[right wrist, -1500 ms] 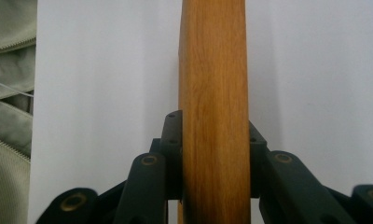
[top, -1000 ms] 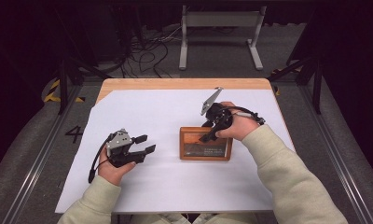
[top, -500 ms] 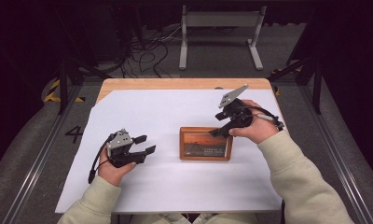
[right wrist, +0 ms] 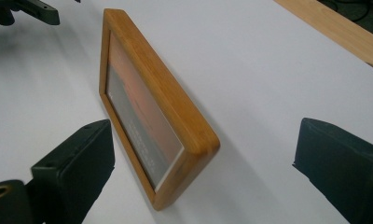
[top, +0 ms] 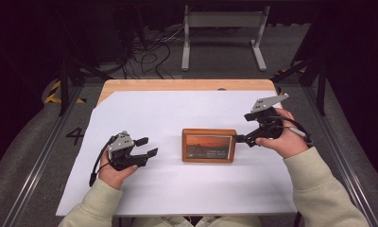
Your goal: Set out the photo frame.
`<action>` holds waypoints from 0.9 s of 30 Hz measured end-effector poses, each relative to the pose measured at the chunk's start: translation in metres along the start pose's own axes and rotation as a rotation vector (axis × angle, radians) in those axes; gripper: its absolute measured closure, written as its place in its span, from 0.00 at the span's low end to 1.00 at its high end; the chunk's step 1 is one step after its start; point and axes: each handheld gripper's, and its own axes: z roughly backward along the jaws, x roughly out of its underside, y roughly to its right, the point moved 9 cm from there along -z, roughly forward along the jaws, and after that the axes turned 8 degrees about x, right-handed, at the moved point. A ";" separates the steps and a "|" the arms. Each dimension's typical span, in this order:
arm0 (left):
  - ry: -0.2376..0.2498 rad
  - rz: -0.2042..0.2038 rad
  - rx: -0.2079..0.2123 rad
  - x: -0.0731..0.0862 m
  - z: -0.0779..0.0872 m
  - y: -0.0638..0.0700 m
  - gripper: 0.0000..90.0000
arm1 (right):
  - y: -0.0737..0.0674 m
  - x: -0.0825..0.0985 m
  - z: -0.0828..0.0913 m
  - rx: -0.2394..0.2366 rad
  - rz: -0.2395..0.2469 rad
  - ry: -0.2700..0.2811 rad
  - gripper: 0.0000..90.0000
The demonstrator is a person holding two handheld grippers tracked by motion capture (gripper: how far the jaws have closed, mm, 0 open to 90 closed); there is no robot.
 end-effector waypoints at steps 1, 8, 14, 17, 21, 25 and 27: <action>0.002 -0.001 0.000 0.000 0.000 0.000 0.45 | 0.002 0.003 0.004 0.006 -0.005 0.007 0.05; 0.009 -0.002 0.001 -0.002 0.001 0.002 0.45 | 0.012 0.021 0.025 0.045 -0.067 0.081 0.05; 0.019 0.001 0.012 0.000 0.007 0.005 0.43 | 0.017 0.034 0.030 0.076 -0.102 0.144 0.04; 0.022 0.005 0.010 0.001 0.010 0.004 0.43 | 0.019 0.038 0.031 0.086 -0.117 0.163 0.04; 0.024 0.010 0.002 0.002 0.014 0.004 0.42 | 0.019 0.052 0.029 0.110 -0.147 0.184 0.04; 0.037 0.010 0.002 0.002 0.017 0.003 0.41 | 0.019 0.065 0.028 0.129 -0.160 0.191 0.04; 0.037 0.014 0.005 0.002 0.019 0.003 0.41 | 0.019 0.070 0.026 0.135 -0.178 0.206 0.03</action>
